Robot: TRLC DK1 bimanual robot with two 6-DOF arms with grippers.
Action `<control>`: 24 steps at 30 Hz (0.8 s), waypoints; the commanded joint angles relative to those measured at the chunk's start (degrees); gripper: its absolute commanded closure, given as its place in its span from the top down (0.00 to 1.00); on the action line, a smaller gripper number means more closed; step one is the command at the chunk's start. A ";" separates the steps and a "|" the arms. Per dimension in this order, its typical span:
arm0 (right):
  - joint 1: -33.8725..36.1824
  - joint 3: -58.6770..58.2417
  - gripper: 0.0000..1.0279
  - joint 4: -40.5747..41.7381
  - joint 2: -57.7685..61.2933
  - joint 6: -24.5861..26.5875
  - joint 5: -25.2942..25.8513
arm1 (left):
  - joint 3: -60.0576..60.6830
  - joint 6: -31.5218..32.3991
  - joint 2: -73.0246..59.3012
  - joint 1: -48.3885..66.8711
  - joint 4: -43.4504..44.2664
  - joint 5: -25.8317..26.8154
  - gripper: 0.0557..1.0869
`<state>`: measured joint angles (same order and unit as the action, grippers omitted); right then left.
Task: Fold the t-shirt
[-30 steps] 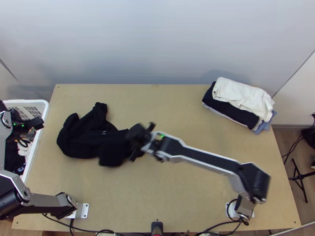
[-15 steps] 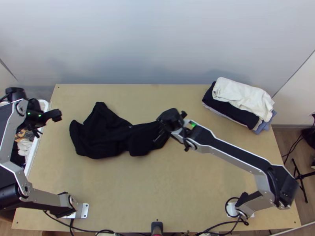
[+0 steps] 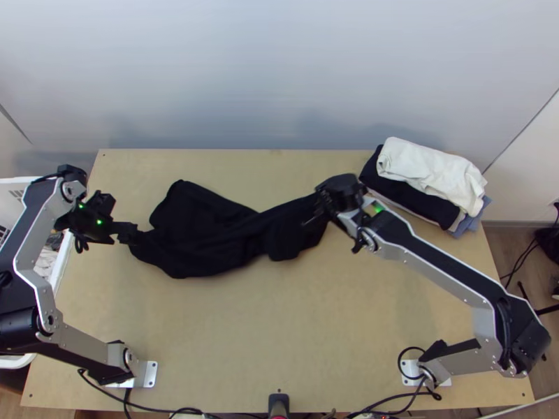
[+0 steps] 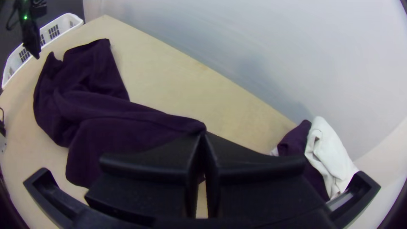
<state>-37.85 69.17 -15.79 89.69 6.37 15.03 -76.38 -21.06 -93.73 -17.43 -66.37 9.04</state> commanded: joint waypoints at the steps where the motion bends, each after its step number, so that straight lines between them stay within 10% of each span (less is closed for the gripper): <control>1: 6.47 -1.40 0.03 2.96 -0.39 0.04 0.00 | 2.02 -3.81 -0.75 0.64 1.42 2.65 0.95; 24: 11.48 -2.46 0.03 7.62 2.42 -0.31 0.00 | 8.44 -3.64 -2.16 13.83 4.05 5.11 0.92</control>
<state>-26.55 66.78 -9.04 91.83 6.15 15.03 -68.45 -27.64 -95.24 -7.09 -66.50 13.54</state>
